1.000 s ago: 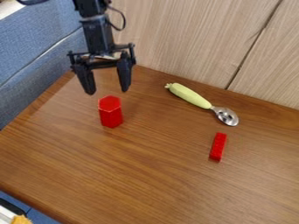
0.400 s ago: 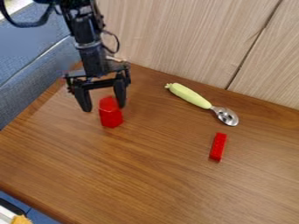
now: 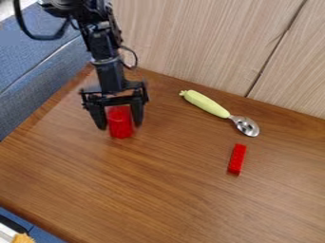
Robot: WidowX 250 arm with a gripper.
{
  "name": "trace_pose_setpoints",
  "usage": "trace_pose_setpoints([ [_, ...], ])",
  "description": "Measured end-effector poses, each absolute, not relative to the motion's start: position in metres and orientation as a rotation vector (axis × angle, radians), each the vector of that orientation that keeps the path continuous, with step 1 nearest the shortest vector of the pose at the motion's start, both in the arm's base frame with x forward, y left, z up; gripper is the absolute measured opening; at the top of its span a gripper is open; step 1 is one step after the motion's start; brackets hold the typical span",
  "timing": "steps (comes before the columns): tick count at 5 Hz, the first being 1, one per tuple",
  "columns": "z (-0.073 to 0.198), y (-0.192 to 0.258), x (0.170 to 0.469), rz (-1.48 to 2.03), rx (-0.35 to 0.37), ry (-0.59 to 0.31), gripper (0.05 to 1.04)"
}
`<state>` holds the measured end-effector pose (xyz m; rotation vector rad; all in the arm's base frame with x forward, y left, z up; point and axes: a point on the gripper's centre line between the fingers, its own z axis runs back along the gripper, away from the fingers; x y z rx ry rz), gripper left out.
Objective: Move the red object to the lower right side of the table
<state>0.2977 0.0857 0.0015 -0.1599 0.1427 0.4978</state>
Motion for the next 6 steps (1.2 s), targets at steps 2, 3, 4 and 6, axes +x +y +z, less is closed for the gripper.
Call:
trace_pose_setpoints([
  [2,0.0,0.08,0.302,0.493,-0.12,0.132,0.78],
  [3,0.002,0.08,0.299,0.507,-0.116,0.128,0.78],
  [4,0.03,0.077,0.297,0.483,-0.148,0.126,0.78],
  [6,0.067,0.048,0.279,0.38,-0.195,0.143,0.78],
])
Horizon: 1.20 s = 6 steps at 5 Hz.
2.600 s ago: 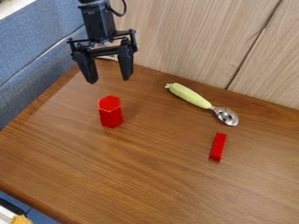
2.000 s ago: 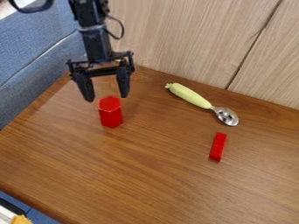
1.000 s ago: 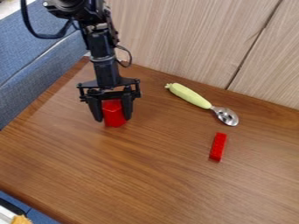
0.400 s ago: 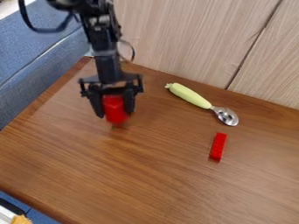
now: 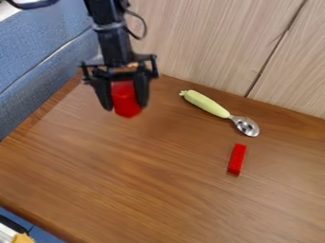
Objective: Move the red object to the lower right side of the table
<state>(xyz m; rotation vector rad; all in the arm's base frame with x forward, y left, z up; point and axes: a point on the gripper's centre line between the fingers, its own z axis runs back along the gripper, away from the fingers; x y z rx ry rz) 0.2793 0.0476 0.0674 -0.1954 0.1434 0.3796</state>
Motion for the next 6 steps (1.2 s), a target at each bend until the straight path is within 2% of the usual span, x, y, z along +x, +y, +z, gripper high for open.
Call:
trace_pose_setpoints([
  [2,0.051,-0.015,0.227,0.07,-0.145,0.179,0.78],
  [4,0.023,-0.021,0.19,-0.054,-0.036,0.213,0.78],
  [5,-0.004,-0.018,0.19,-0.077,0.013,0.261,0.779],
  [6,-0.012,-0.018,0.199,-0.07,0.02,0.275,0.779],
])
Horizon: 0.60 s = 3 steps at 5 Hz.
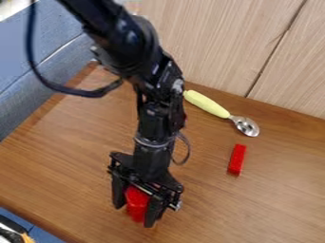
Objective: Move the red object to the lower right side of the table
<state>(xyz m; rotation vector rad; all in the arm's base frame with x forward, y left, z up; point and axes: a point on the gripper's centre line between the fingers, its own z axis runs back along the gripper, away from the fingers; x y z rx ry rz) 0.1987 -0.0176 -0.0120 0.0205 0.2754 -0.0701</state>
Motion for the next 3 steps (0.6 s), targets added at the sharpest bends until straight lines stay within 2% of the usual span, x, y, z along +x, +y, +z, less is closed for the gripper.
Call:
trace_pose_setpoints([
  [1,-0.011,-0.018,0.201,-0.061,0.02,0.269,0.843],
  [2,-0.008,-0.018,0.196,-0.055,0.017,0.26,1.014],
  [3,0.004,-0.02,0.196,-0.062,0.003,0.229,1.01],
])
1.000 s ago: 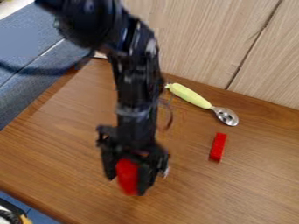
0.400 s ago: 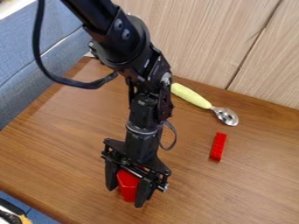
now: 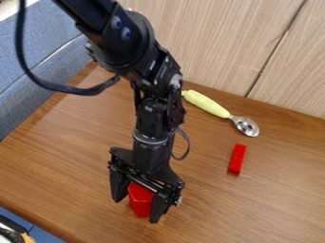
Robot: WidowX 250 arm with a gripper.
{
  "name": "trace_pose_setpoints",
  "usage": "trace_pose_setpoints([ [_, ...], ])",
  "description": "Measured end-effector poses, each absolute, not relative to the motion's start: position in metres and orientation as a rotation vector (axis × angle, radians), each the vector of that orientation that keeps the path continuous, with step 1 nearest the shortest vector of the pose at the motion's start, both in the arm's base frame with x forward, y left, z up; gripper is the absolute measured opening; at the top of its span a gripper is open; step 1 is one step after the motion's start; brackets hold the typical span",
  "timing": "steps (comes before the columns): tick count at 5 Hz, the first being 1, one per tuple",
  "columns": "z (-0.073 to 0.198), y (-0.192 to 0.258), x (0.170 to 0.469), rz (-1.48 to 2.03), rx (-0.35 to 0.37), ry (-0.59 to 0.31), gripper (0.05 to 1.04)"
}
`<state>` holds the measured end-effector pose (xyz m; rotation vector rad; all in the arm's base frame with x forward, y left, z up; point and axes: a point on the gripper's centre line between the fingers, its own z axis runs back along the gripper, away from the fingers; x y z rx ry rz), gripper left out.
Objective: Move the red object to the lower right side of the table
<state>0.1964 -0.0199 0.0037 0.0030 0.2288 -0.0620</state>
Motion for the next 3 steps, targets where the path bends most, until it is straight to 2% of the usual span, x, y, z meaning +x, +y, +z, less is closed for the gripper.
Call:
trace_pose_setpoints([
  [3,0.077,0.006,0.202,0.009,-0.141,0.091,1.001],
])
